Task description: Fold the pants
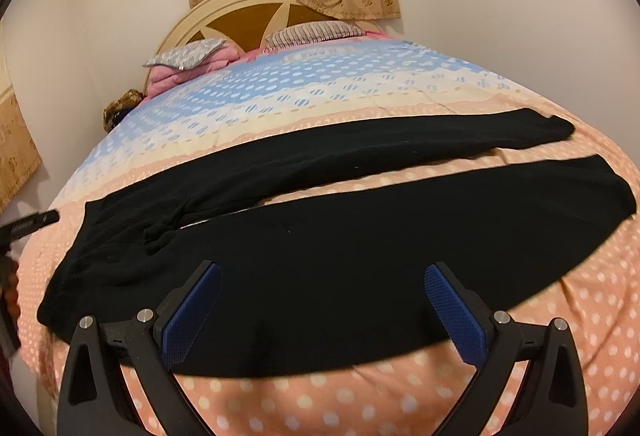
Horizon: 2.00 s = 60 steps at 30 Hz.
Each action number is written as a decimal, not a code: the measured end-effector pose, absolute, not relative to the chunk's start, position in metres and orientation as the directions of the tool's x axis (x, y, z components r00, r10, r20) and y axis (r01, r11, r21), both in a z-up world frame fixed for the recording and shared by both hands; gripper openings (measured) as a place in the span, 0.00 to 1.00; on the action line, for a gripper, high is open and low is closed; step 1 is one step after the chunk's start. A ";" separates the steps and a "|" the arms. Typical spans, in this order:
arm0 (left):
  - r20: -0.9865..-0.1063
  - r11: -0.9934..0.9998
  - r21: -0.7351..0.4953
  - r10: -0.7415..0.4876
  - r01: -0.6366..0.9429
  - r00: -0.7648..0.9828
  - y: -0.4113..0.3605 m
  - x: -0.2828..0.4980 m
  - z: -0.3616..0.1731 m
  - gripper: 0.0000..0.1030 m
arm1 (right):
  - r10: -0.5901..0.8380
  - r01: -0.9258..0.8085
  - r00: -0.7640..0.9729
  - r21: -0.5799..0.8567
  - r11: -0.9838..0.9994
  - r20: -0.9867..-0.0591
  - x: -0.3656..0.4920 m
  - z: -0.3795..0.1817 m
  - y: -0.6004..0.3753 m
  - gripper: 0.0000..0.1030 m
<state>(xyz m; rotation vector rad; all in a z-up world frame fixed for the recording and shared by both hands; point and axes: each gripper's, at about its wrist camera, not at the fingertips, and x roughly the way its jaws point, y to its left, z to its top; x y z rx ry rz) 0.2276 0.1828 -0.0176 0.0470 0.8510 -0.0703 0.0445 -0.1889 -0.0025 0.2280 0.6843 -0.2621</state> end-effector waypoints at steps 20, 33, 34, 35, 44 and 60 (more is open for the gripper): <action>-0.820 0.981 -0.153 -0.192 0.117 0.539 0.181 0.309 -0.060 0.14 | -0.075 0.215 0.702 0.110 0.970 -0.708 0.094 -0.011 -0.195 0.98; -0.752 0.992 -0.078 -0.123 0.098 0.647 0.178 0.291 -0.030 0.13 | 0.015 -0.158 0.637 -0.112 0.981 -0.771 0.265 0.005 -0.256 0.78; -0.756 0.993 -0.076 -0.119 0.094 0.643 0.178 0.295 -0.033 0.13 | 0.009 -0.173 0.617 -0.125 0.977 -0.787 0.276 -0.002 -0.258 0.77; -0.761 0.993 -0.079 -0.117 0.088 0.638 0.178 0.297 -0.035 0.13 | 0.009 -0.194 0.588 -0.130 0.972 -0.809 0.290 -0.010 -0.261 0.77; -0.794 0.996 -0.040 -0.079 0.078 0.602 0.171 0.312 -0.056 0.13 | 0.185 -0.285 0.444 0.058 0.957 -0.877 0.320 -0.036 -0.283 0.45; -0.603 0.982 -0.159 -0.182 0.106 0.777 0.213 0.197 0.038 0.13 | 0.198 -0.275 0.726 -0.013 0.961 -0.658 0.146 0.072 -0.251 0.06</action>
